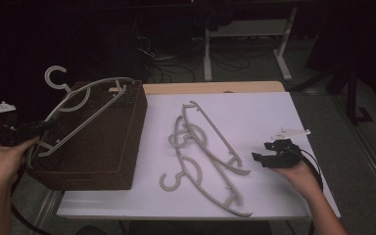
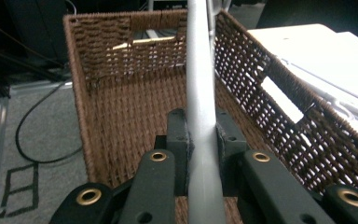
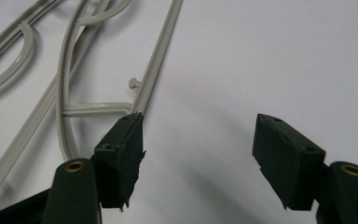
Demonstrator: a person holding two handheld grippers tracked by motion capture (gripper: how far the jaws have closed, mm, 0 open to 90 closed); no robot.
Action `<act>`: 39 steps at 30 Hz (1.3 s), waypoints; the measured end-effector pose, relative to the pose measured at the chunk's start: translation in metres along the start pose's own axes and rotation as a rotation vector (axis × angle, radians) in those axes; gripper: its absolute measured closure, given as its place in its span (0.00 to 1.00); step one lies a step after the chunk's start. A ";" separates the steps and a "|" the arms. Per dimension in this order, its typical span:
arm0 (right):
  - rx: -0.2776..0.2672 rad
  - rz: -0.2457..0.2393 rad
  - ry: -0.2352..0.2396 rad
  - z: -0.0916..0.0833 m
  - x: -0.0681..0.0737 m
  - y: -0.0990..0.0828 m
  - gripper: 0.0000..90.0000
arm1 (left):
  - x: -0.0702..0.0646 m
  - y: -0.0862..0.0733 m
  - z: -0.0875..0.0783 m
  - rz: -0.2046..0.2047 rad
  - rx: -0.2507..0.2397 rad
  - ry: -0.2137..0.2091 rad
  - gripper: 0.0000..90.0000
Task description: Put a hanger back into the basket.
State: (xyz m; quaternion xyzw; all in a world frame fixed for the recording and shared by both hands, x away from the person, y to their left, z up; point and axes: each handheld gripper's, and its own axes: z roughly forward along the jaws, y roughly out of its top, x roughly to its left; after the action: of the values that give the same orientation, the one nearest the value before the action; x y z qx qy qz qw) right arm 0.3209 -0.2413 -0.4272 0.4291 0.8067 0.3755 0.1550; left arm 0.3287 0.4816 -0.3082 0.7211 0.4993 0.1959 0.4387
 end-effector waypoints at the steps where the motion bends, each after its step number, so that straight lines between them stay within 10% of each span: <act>1: -0.002 0.003 -0.002 -0.001 0.000 -0.001 0.36 | 0.001 -0.001 0.003 -0.002 0.012 0.001 0.88; 9: -0.014 0.001 -0.006 -0.005 0.000 0.000 0.36 | 0.000 -0.011 0.032 -0.045 0.079 -0.035 0.87; 18: -0.019 -0.001 -0.006 -0.005 0.000 0.001 0.36 | -0.004 -0.004 0.032 -0.037 0.035 -0.067 0.57; 39: -0.038 -0.011 0.011 -0.008 0.002 0.006 0.34 | -0.126 0.043 0.077 0.099 -0.064 -0.311 0.23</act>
State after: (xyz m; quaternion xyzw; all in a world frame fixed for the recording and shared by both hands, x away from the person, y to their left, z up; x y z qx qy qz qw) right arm 0.3190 -0.2416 -0.4168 0.4196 0.8026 0.3922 0.1609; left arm 0.3546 0.3300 -0.2942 0.7521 0.3827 0.1192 0.5231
